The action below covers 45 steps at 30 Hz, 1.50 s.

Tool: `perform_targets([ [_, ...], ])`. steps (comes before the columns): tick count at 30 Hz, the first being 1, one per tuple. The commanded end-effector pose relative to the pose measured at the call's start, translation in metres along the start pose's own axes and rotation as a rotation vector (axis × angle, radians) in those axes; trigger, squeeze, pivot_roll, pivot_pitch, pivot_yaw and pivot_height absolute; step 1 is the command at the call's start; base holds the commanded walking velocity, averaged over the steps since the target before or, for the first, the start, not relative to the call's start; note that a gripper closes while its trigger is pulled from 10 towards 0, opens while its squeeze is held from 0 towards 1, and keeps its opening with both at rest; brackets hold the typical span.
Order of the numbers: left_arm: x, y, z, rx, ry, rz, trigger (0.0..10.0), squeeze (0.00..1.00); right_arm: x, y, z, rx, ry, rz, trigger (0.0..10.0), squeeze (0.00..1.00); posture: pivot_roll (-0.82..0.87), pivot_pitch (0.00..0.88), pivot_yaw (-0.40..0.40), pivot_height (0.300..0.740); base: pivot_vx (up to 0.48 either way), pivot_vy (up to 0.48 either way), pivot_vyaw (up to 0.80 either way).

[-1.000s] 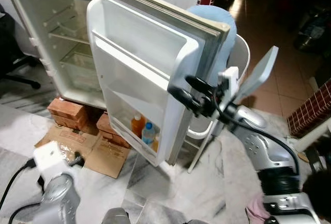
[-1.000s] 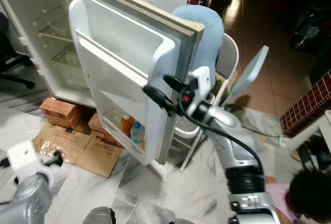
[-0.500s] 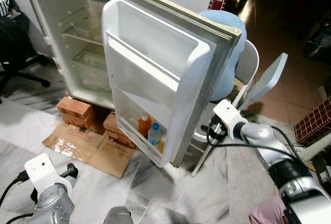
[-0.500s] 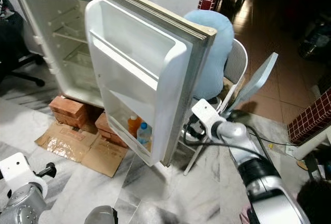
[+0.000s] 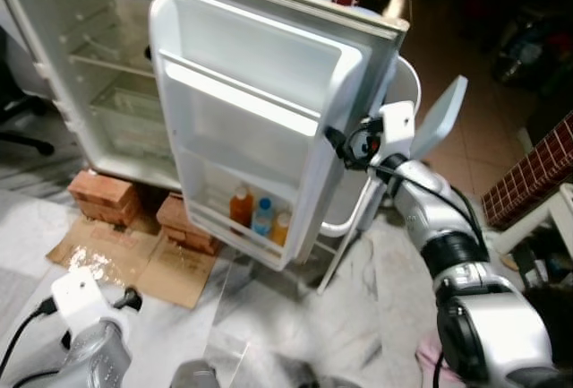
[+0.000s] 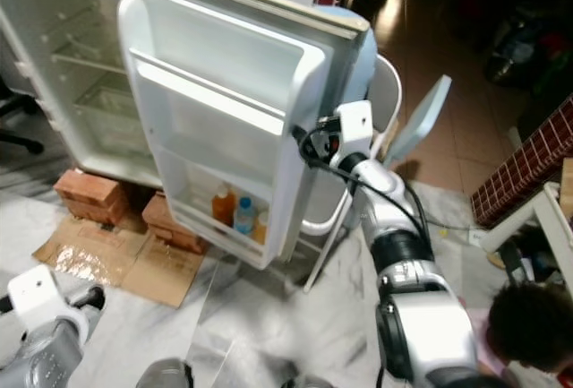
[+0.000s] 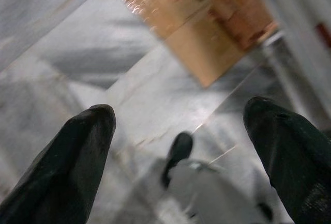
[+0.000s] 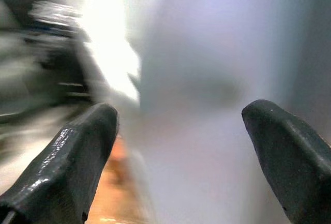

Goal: Restocking fridge

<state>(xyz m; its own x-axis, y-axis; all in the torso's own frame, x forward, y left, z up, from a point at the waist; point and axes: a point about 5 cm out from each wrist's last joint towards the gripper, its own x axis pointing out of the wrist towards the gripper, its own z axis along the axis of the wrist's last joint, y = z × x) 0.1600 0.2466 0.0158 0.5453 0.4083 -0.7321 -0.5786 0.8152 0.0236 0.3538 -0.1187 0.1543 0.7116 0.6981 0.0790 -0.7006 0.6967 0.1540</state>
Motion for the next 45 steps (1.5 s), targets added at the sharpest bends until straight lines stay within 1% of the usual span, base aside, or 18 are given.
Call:
perform_targets([
  [1, 0.003, 0.008, -0.012, 0.035, 0.042, -0.012, 10.0, 0.0, -0.005, 0.02, 0.003, 0.035, 0.014, 0.227, 10.0, 0.0, 0.18, 0.0, -0.09, 0.74, 0.0, 0.0, 0.0],
  [3, 0.005, 0.011, -0.017, 0.058, 0.065, -0.024, 10.0, 0.0, -0.012, 0.022, -0.002, 0.039, 0.051, 0.276, 10.0, 0.0, 0.18, 0.0, -0.09, 0.74, 0.0, 0.0, 0.0],
  [7, 0.01, 0.02, -0.032, 0.205, 0.085, -0.054, 10.0, 0.0, -0.054, 0.008, -0.048, -0.066, 0.367, 0.343, 10.0, 0.0, 0.18, 0.0, -0.092, 0.74, 0.0, 0.0, 0.0],
  [8, 0.01, 0.02, -0.032, 0.205, 0.085, -0.054, 10.0, 0.0, -0.054, 0.008, -0.048, -0.066, 0.367, 0.343, 10.0, 0.0, 0.18, 0.0, -0.092, 0.74, 0.0, 0.0, 0.0],
  [13, 0.02, 0.038, -0.034, 0.39, -0.034, -0.01, 10.0, 0.0, -0.073, -0.013, -0.068, -0.218, 0.568, 0.255, 10.0, 0.0, 0.19, 0.0, -0.101, 0.74, 0.0, 0.0, 0.0],
  [18, 0.024, 0.044, -0.029, 0.427, -0.099, 0.016, 10.0, 0.0, -0.08, -0.043, -0.075, -0.485, 0.816, 0.06, 10.0, 0.0, 0.2, 0.0, -0.112, 0.74, 0.0, 0.0, 0.0],
  [23, 0.027, 0.036, -0.027, 0.456, -0.132, -0.015, 10.0, 0.0, -0.076, -0.059, -0.069, -0.615, 0.859, -0.096, 10.0, 0.0, 0.2, 0.0, -0.11, 0.74, 0.0, 0.0, 0.0],
  [26, 0.031, 0.035, -0.031, 0.465, -0.122, -0.024, 10.0, 0.0, -0.058, -0.072, -0.046, -0.728, 0.751, -0.315, 10.0, 0.0, 0.2, 0.0, -0.107, 0.74, 0.0, 0.0, 0.0],
  [27, 0.033, 0.036, -0.035, 0.463, -0.1, -0.025, 10.0, 0.0, -0.044, -0.072, -0.028, -0.725, 0.614, -0.418, 10.0, 0.0, 0.2, 0.0, -0.107, 0.74, 0.0, 0.0, 0.0],
  [29, 0.034, 0.04, -0.041, 0.438, -0.063, -0.017, 10.0, 0.0, -0.025, -0.071, -0.006, -0.538, 0.39, -0.553, 10.0, 0.0, 0.2, 0.0, -0.107, 0.74, 0.0, 0.0, 0.0],
  [30, 0.035, 0.043, -0.044, 0.434, -0.046, -0.013, 10.0, 0.0, -0.015, -0.066, 0.002, -0.373, 0.273, -0.569, 10.0, 0.0, 0.21, 0.0, -0.106, 0.74, 0.0, 0.0, 0.0],
  [31, 0.036, 0.046, -0.047, 0.435, -0.031, -0.008, 10.0, 0.0, 0.0, -0.057, 0.014, -0.176, 0.123, -0.53, 10.0, 0.0, 0.2, 0.0, -0.105, 0.74, 0.0, 0.0, 0.0],
  [33, 0.038, 0.048, -0.048, 0.441, -0.029, -0.008, 10.0, 0.0, 0.017, -0.04, 0.025, -0.039, -0.003, -0.406, 10.0, 0.0, 0.2, 0.0, -0.106, 0.74, 0.0, 0.0, 0.0],
  [35, 0.039, 0.048, -0.048, 0.445, -0.029, -0.01, 10.0, 0.0, 0.021, -0.035, 0.028, -0.005, -0.028, -0.37, 10.0, 0.0, 0.2, 0.0, -0.106, 0.74, 0.0, 0.0, 0.0],
  [36, 0.04, 0.048, -0.047, 0.464, -0.033, -0.014, 10.0, 0.0, 0.035, -0.005, 0.039, 0.112, -0.106, -0.122, 10.0, 0.0, 0.2, 0.0, -0.105, 0.74, 0.0, 0.0, 0.0],
  [37, 0.041, 0.048, -0.047, 0.47, -0.035, -0.016, 10.0, 0.0, 0.038, 0.006, 0.042, 0.139, -0.126, -0.037, 10.0, 0.0, 0.2, 0.0, -0.104, 0.74, 0.0, 0.0, 0.0],
  [40, 0.044, 0.047, -0.045, 0.494, -0.046, -0.022, 10.0, 0.0, 0.02, 0.06, 0.053, 0.163, -0.128, 0.41, 10.0, 0.0, 0.2, 0.0, -0.103, 0.74, 0.0, 0.0, 0.0],
  [45, 0.048, 0.047, -0.046, 0.487, -0.042, -0.026, 10.0, 0.0, -0.007, 0.075, 0.059, 0.207, -0.113, 0.611, 10.0, 0.0, 0.19, 0.0, -0.103, 0.74, 0.0, 0.0, 0.0],
])
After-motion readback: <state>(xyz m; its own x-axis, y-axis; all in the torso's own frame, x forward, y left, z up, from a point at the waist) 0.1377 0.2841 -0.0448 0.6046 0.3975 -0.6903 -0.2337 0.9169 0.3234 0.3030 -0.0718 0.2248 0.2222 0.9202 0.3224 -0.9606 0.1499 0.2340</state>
